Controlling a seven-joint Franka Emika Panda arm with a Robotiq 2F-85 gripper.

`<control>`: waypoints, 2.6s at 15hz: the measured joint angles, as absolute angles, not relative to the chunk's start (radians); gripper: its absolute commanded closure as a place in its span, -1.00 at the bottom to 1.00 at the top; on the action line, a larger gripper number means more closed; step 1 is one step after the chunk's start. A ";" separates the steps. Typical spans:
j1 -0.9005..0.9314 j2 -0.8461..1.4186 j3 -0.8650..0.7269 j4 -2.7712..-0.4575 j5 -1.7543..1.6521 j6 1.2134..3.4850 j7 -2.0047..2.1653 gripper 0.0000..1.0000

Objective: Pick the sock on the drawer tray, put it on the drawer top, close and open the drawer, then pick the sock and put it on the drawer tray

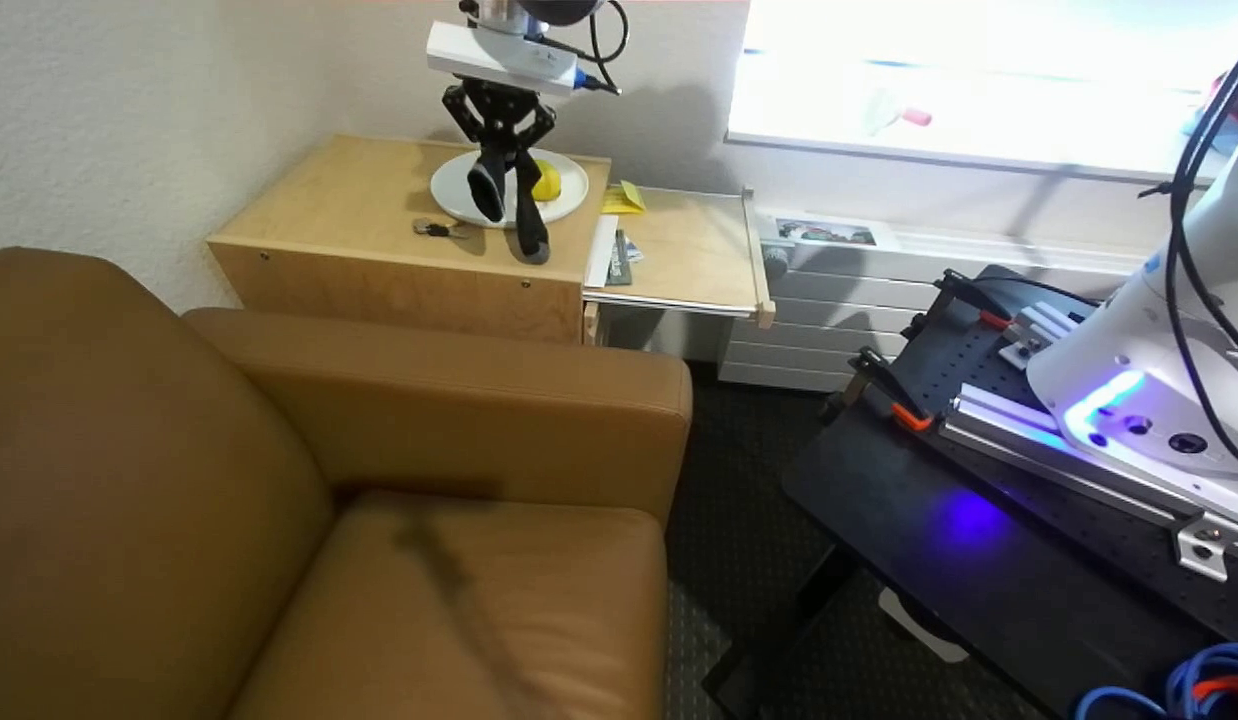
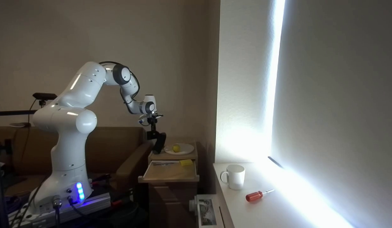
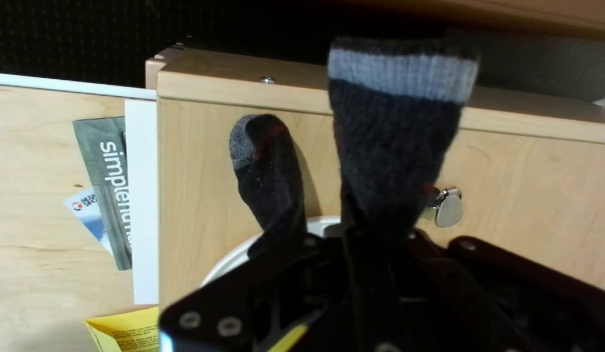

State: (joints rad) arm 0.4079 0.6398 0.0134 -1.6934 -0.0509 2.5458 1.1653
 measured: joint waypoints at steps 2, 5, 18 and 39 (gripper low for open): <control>0.408 0.687 0.013 -1.667 -0.050 2.577 1.165 0.98; 0.416 0.762 -0.011 -1.619 -0.051 2.627 1.172 0.98; 0.426 0.860 -0.045 -1.466 -0.025 2.563 1.204 -0.57; 0.039 0.444 -0.104 -1.947 0.137 2.077 0.928 -1.00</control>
